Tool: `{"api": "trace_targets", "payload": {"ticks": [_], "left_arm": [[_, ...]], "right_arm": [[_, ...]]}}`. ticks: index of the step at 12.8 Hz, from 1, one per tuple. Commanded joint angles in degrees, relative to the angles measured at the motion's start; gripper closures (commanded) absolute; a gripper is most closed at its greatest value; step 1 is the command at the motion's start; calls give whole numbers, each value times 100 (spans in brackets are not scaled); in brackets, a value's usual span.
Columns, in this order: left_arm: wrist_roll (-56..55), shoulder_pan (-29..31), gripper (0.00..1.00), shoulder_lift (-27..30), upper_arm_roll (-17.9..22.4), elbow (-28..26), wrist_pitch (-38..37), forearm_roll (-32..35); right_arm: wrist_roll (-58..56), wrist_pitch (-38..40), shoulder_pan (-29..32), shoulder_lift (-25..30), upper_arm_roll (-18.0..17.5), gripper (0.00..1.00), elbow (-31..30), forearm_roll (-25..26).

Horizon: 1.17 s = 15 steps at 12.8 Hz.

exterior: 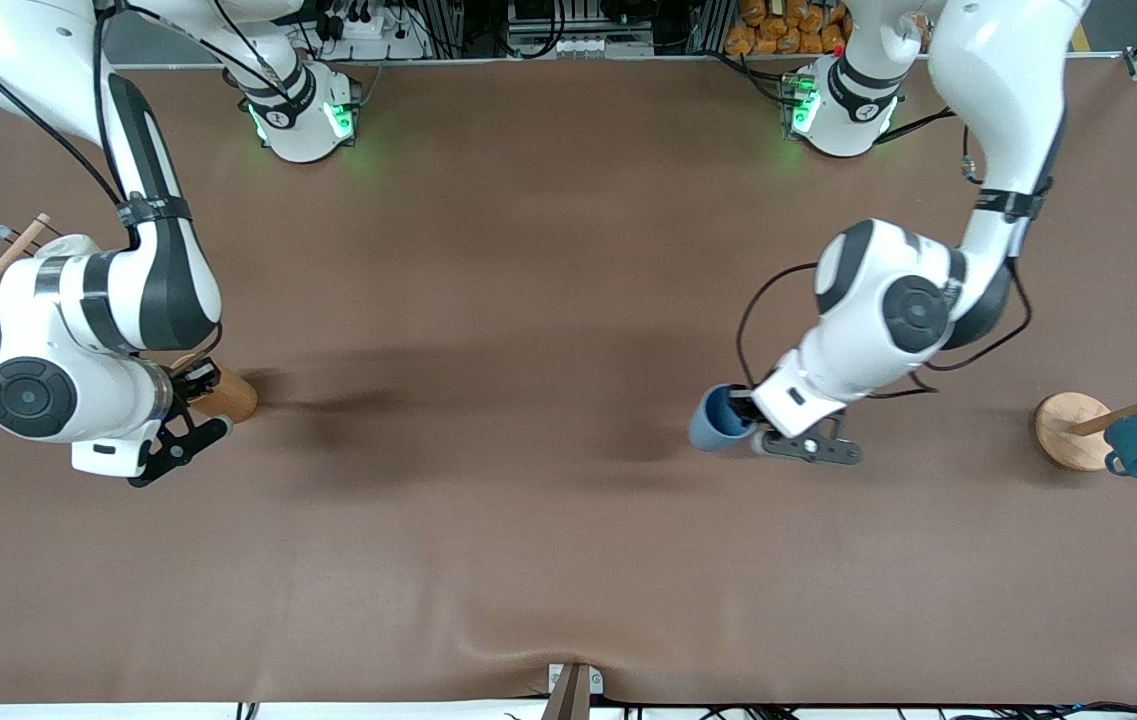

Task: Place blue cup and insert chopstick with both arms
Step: 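Grasp the blue cup with the left gripper while the right gripper grasps the chopstick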

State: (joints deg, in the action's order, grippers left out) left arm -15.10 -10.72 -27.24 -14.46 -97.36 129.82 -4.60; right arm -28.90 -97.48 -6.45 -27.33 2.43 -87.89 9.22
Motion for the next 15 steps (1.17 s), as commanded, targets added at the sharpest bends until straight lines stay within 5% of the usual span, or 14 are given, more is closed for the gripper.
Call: {"api": "trace_targets", "payload": {"ticks": [1, 3, 5, 15], "left_arm": [[-501, -325, 100, -220, 49, 409, -62, -14], [-948, -623, 100, -291, 75, 480, -62, -6], [-1344, -861, 100, -326, 101, 498, -54, 47], [-3226, -1872, 100, -590, 110, 455, -123, 732]], "right_arm": [[-19, 45, 21, 17, -15, 67, 8, 18], [-19, 45, 21, 17, -15, 76, 8, 9], [-19, 45, 21, 17, -15, 100, 8, 1], [-133, 405, 91, 158, -15, 100, 244, -237]]}}
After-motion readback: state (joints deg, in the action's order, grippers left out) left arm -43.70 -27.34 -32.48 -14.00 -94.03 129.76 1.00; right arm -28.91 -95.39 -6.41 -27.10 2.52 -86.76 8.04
